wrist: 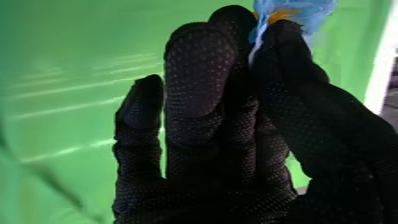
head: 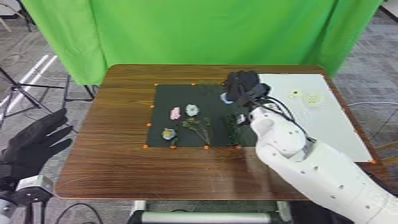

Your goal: Arrange flowers

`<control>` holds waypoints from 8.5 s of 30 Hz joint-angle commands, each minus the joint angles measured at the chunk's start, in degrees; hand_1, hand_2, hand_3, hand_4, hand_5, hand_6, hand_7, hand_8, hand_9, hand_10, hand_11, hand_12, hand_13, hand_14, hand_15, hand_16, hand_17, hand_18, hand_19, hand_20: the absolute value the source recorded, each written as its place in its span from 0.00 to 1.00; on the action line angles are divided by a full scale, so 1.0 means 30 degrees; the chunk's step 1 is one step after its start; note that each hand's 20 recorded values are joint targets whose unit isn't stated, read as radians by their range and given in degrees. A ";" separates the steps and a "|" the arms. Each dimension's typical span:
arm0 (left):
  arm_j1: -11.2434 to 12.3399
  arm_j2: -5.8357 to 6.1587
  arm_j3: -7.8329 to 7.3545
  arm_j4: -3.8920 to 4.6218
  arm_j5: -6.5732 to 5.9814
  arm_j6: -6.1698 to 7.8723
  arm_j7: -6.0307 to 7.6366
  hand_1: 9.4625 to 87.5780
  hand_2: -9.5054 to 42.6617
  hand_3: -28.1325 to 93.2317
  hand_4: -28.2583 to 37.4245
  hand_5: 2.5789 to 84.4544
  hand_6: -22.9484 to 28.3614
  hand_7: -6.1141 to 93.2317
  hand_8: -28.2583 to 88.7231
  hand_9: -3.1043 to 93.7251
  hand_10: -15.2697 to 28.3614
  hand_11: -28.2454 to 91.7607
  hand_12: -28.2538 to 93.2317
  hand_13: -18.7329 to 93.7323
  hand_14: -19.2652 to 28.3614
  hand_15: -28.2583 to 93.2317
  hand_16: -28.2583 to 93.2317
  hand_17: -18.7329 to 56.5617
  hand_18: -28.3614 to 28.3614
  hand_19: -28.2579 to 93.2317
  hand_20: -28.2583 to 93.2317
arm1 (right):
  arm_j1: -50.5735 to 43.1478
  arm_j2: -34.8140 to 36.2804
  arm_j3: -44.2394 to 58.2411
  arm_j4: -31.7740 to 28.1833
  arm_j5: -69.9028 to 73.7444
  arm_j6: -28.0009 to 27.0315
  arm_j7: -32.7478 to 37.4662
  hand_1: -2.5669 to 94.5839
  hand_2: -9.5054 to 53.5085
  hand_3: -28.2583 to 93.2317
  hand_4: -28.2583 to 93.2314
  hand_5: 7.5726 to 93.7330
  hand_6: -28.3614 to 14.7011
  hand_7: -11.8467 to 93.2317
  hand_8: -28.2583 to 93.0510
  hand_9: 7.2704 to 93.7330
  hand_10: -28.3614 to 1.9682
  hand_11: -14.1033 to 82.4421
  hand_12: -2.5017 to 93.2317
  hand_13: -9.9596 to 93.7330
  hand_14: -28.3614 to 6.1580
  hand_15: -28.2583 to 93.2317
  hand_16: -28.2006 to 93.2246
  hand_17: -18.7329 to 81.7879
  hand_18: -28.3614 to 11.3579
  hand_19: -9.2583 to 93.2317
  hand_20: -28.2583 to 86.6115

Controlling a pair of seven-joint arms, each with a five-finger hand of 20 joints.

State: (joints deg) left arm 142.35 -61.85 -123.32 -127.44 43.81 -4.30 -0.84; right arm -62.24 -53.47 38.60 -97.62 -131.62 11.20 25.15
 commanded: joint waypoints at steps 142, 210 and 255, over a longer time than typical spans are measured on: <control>-0.0346 0.0023 0.0701 0.0253 -0.0011 -0.0229 -0.0443 0.18 0.12 0.80 0.00 0.28 0.49 0.25 0.16 0.23 0.57 0.33 0.38 0.29 0.66 0.36 0.29 0.09 0.83 0.53 0.31 | 0.1608 -0.0245 -0.1320 0.4298 -0.2928 -0.1665 -0.1456 0.51 0.00 0.92 0.00 0.67 0.72 0.60 0.22 0.88 0.79 0.32 0.54 0.88 0.84 0.62 0.55 0.49 0.27 0.86 0.67; -0.0379 0.0045 0.0798 0.0396 -0.0034 -0.0563 -0.0389 0.18 0.13 0.80 0.00 0.28 0.49 0.25 0.16 0.23 0.57 0.33 0.38 0.30 0.67 0.36 0.29 0.09 0.83 0.53 0.31 | 0.0314 0.2746 0.3501 0.7627 0.2124 -0.4314 -0.1453 0.33 0.01 1.00 0.02 0.16 0.47 0.34 0.14 0.25 0.58 0.28 0.24 0.47 0.80 0.35 0.30 0.31 0.42 0.54 0.40; -0.0500 0.0126 0.0856 0.0386 -0.0048 -0.0643 -0.0713 0.18 0.14 0.80 0.00 0.28 0.49 0.25 0.16 0.24 0.57 0.34 0.38 0.30 0.67 0.36 0.28 0.09 0.83 0.53 0.31 | -0.5127 0.2673 0.6247 0.0289 0.5539 -0.4940 -0.4633 0.54 0.00 0.91 0.00 0.72 0.72 0.62 0.24 0.92 0.86 0.35 0.59 0.96 0.89 0.57 0.55 0.51 0.37 0.80 0.62</control>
State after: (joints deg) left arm 140.66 -61.66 -120.74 -126.31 43.81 -5.41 -2.04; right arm -77.38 -44.32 58.19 -96.62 -114.93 -3.64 10.96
